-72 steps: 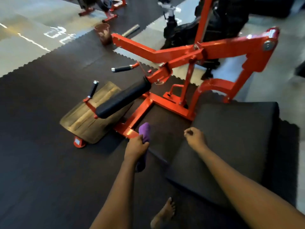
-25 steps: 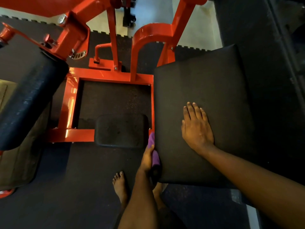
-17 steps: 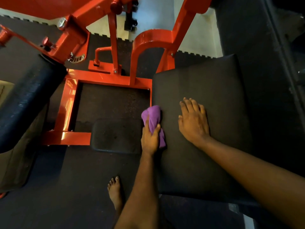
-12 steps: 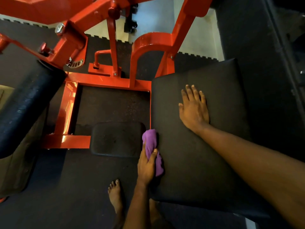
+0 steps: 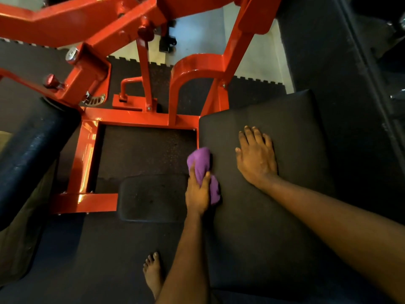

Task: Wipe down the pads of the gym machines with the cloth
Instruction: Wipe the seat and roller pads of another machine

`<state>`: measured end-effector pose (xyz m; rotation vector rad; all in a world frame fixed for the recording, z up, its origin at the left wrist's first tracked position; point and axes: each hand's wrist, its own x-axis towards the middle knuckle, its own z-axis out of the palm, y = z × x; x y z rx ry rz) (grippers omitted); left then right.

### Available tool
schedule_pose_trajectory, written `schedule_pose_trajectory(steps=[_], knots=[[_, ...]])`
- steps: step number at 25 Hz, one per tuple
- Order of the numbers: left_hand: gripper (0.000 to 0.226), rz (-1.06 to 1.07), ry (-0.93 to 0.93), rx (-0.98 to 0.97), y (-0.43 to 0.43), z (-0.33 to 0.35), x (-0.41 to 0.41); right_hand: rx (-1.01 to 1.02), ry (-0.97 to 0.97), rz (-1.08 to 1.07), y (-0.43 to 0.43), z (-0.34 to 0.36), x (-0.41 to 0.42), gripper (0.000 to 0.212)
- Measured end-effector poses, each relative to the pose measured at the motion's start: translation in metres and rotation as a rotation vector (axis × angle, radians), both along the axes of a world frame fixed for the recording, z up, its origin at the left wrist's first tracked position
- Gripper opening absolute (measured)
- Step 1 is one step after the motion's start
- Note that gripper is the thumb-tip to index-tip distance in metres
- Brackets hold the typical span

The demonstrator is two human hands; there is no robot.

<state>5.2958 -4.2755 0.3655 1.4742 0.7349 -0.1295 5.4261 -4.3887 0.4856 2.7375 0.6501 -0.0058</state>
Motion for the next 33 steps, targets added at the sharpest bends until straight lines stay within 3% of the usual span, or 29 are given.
schedule_pose_trajectory(steps=[2, 5, 12, 14, 17, 21, 23, 25, 29, 33], knots=[[0.046, 0.073, 0.024, -0.15, -0.006, -0.013, -0.047, 0.008, 0.005, 0.053, 0.0, 0.011, 0.031, 0.055], [0.049, -0.021, -0.06, -0.114, 0.005, -0.015, -0.048, -0.019, -0.006, 0.0, 0.0, 0.015, 0.06, 0.059], [0.081, 0.065, -0.171, -0.145, 0.068, -0.021, 0.139, -0.018, -0.065, 0.0, -0.001, 0.001, 0.064, 0.059], [0.071, 0.066, -0.16, -0.169, 0.078, -0.029, 0.166, -0.012, -0.07, -0.001, -0.002, -0.002, 0.065, 0.059], [0.03, 0.151, -0.102, -0.328, 0.063, -0.034, 0.143, -0.013, -0.07, 0.002, -0.002, -0.004, 0.065, 0.058], [0.048, 0.024, -0.074, -0.637, 0.053, -0.017, 0.062, -0.012, -0.079, 0.0, -0.001, -0.002, 0.064, 0.058], [0.047, -0.004, 0.106, -0.692, 0.054, -0.003, 0.047, -0.016, -0.085, -0.001, 0.0, -0.002, 0.064, 0.058], [0.048, -0.022, 0.114, -0.675, 0.057, 0.016, 0.061, -0.013, -0.094, -0.001, 0.0, -0.003, 0.064, 0.057], [0.03, 0.11, -0.199, -0.617, 0.077, 0.023, 0.15, -0.002, -0.116, 0.011, -0.001, -0.006, 0.066, 0.057], [0.056, 0.044, -0.12, -0.451, 0.09, -0.018, 0.181, 0.009, -0.117, 0.014, 0.0, -0.006, 0.065, 0.057]])
